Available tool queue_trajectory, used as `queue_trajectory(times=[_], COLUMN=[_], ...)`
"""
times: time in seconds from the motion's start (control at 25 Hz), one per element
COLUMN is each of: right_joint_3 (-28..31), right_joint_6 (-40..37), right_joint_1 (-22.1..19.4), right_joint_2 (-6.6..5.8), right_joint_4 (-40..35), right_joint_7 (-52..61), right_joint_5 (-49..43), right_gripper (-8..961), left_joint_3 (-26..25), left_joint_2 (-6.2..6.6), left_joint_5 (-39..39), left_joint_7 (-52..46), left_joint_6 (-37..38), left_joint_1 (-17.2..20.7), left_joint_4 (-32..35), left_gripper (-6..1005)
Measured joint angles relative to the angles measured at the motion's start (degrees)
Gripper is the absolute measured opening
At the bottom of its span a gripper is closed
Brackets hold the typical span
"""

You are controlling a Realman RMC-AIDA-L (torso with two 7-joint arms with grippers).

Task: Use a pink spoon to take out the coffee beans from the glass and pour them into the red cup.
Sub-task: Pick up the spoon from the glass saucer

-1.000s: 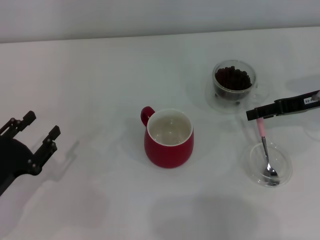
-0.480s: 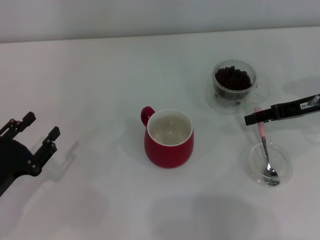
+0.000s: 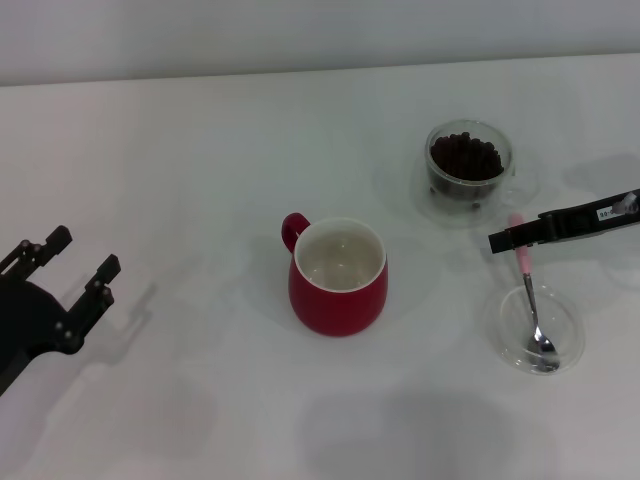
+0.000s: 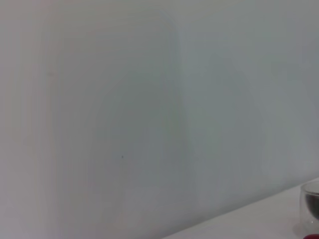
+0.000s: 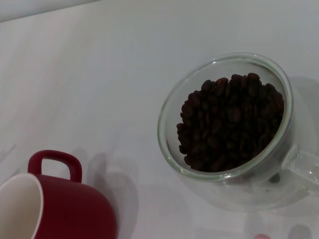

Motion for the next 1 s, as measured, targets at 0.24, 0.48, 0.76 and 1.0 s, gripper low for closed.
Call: queue_trajectory(times=[0.24, 0.48, 0.76, 1.0], right_joint_3=[0.0, 0.0, -0.09, -0.09], right_joint_6=[-0.55, -0.74, -1.02, -1.1], right_joint_1=[-0.04, 0.07, 0.25, 0.23], right_joint_2=[0.0, 0.41, 0.54, 0.35], right_joint_4=[0.0, 0.0, -0.07, -0.11], right_joint_7=[0.27, 0.44, 0.24, 0.17], right_joint_5=[0.0, 0.0, 0.0, 0.0], right_gripper=[527, 386, 283, 191], left_joint_3=[0.07, 0.08, 0.07, 0.07], left_joint_2=[0.0, 0.0, -0.04, -0.09], left_joint_5=[0.04, 0.09, 0.09, 0.09], left_joint_7=[0.0, 0.0, 0.0, 0.0], left_joint_6=[0.35, 0.35, 0.36, 0.26], left_joint_1=[0.02, 0.02, 0.33, 0.72], left_joint_4=[-0.07, -0.08, -0.14, -0.21], left_gripper=[593, 593, 593, 593])
